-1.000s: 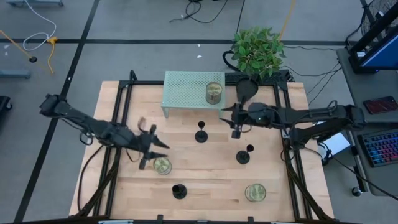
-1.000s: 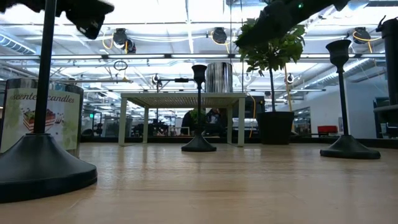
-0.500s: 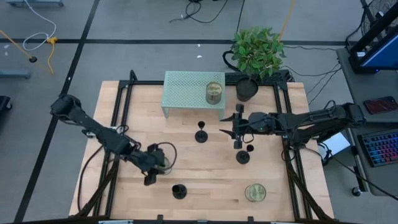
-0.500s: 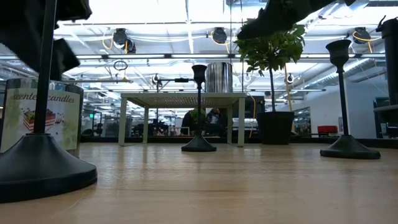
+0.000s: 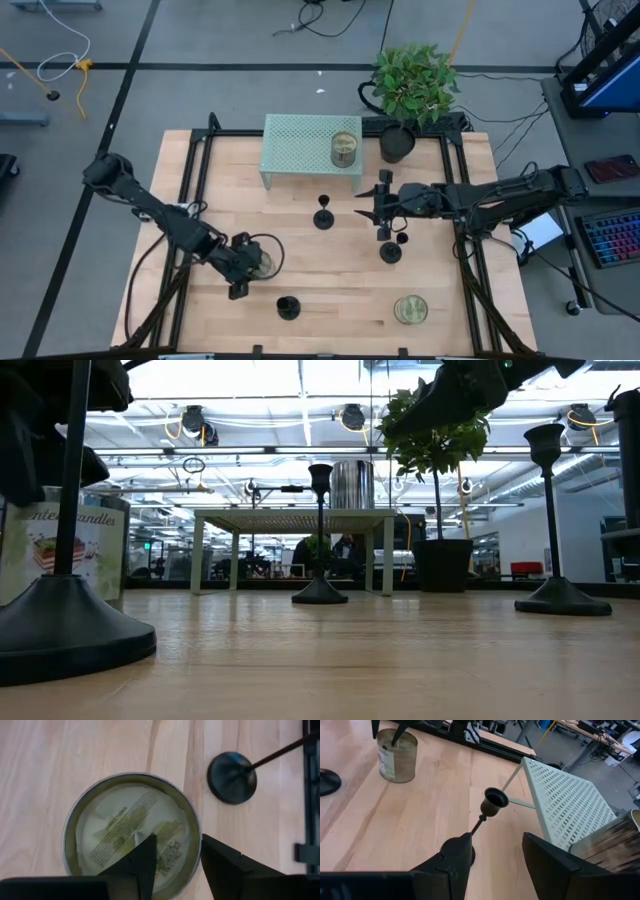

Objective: Pick & Place candle stick holders
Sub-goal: Put the left jar candle on the shelf, then put the jar candle on the shelf

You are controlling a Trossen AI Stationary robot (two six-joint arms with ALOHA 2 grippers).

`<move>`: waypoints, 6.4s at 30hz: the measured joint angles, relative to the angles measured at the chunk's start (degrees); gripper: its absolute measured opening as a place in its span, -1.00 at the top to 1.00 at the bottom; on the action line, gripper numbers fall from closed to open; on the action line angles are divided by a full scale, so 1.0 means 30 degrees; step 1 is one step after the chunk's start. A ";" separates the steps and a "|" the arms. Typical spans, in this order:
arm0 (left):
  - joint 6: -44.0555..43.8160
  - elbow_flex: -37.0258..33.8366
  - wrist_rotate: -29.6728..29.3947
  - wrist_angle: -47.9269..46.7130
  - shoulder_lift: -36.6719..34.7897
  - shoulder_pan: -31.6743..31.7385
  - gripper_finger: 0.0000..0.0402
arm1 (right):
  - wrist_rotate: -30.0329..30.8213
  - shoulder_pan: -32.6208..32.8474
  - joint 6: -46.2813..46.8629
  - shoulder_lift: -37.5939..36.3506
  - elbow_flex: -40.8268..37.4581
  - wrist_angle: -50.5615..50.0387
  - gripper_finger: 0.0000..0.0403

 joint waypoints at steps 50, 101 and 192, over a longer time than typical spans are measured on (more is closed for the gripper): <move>2.2704 1.2620 0.2291 -0.6820 0.2880 1.7508 0.98 | -0.0029 -0.0044 -0.0436 0.0015 -0.0260 -0.0147 0.16; 1.9404 1.4710 0.3306 -1.0442 0.4371 2.0677 0.60 | -0.0008 -0.0051 -0.0379 0.0015 -0.0260 -0.0136 0.16; 2.1317 1.4746 0.1395 -0.7126 0.2367 1.5147 0.47 | -0.0402 1.7340 2.0495 0.5209 -0.0245 -0.3103 0.18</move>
